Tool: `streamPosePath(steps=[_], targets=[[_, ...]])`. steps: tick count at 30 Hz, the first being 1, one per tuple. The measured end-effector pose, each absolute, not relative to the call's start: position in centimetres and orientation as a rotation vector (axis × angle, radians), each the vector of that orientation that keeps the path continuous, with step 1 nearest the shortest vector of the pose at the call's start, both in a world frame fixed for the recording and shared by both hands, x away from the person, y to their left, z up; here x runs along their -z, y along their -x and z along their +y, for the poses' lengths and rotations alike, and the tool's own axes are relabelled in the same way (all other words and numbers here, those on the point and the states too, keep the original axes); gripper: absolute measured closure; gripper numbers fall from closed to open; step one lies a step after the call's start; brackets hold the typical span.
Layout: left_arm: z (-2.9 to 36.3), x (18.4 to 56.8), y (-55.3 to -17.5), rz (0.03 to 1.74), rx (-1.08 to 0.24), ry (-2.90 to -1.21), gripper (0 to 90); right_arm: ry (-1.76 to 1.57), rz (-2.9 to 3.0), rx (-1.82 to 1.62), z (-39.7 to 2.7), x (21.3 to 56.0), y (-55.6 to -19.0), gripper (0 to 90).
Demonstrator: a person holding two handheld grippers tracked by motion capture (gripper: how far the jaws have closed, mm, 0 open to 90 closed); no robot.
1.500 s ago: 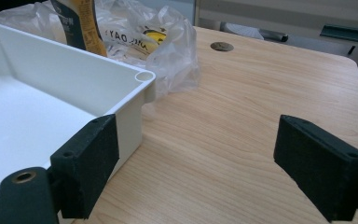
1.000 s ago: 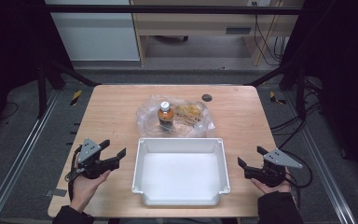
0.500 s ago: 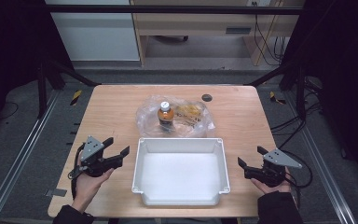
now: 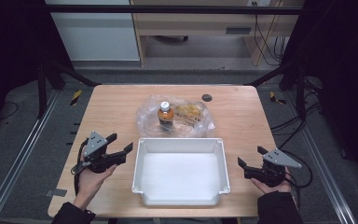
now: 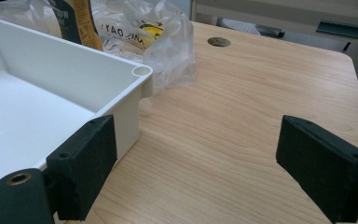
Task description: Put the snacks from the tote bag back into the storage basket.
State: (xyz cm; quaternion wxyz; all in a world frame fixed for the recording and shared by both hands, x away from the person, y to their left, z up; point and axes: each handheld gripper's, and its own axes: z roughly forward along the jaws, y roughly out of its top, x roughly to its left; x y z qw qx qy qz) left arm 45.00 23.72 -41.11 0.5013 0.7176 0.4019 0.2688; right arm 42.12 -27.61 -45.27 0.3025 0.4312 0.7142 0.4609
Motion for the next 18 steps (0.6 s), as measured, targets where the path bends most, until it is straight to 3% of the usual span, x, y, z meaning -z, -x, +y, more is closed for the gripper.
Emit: streamPosePath(steps=[18], targets=[[21.6,39.4,-46.8,0.938,-0.645,-1.715,26.2,-1.143,1.889,-1.227,-27.6,45.1,-42.1,12.6]])
